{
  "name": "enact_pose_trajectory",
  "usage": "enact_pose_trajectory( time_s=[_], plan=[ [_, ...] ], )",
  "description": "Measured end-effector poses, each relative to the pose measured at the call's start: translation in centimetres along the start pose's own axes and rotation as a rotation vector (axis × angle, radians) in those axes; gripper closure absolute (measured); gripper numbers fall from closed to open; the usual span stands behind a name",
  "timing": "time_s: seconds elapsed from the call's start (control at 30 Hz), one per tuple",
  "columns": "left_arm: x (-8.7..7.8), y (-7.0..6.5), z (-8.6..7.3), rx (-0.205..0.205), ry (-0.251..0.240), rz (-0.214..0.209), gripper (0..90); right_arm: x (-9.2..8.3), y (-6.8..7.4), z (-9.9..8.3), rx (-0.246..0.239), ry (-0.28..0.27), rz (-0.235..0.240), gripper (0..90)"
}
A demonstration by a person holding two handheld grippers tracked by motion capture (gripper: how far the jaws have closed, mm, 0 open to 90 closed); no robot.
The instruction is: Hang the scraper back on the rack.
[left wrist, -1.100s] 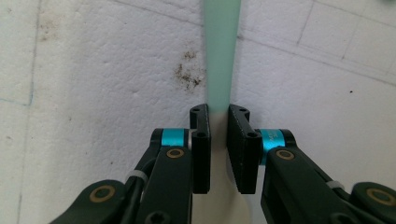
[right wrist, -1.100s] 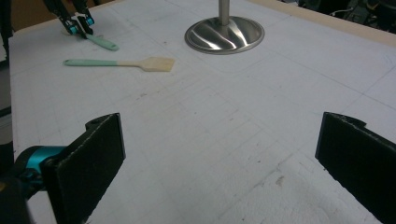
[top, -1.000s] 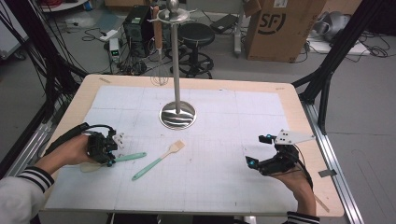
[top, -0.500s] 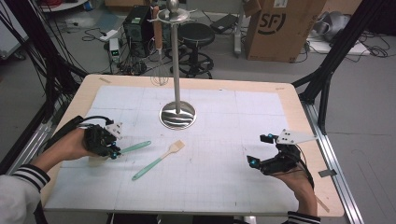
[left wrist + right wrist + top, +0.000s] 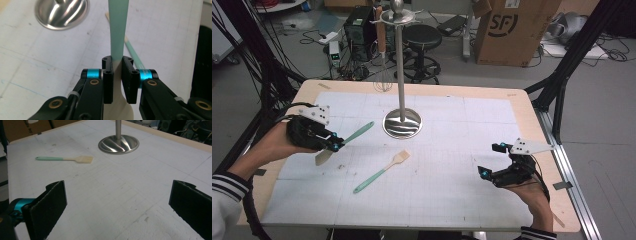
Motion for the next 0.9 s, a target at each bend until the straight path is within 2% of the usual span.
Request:
enact_pose_trajectory(
  time_s=[0.1, 0.17, 0.23, 0.63, 0.9],
  plan=[
    [-1.3, 0.2, 1.1, -0.031, -0.057, 0.017, 80.6, 0.0, -0.1, 0.0, 0.001, -0.001, -0.002, 0.1],
    [-2.1, 0.2, 1.9, -0.036, -0.083, 0.038, 80.6, 0.0, -0.1, 0.0, 0.002, 0.001, 0.0, 0.1],
    [-2.9, 0.2, 2.7, -0.043, -0.106, 0.04, 80.6, 0.1, -0.2, 0.0, 0.003, 0.001, 0.001, 0.1],
    [-6.6, -0.2, 7.5, -0.028, -0.175, 0.091, 80.6, 0.2, -0.3, -0.1, 0.001, 0.006, 0.005, 0.1],
    [-8.5, -0.6, 10.2, -0.013, -0.19, 0.136, 80.7, 0.1, -0.3, -0.1, 0.005, 0.003, 0.005, 0.1]
  ],
)
Point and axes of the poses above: each handheld gripper's, and its own axes: x roughly forward along the jaws, z roughly out of its top, y roughly to its left, the point moved 3 cm from there along x, roughly forward along the jaws, and after that the axes turned 4 degrees about -y, right-handed, at the moved point
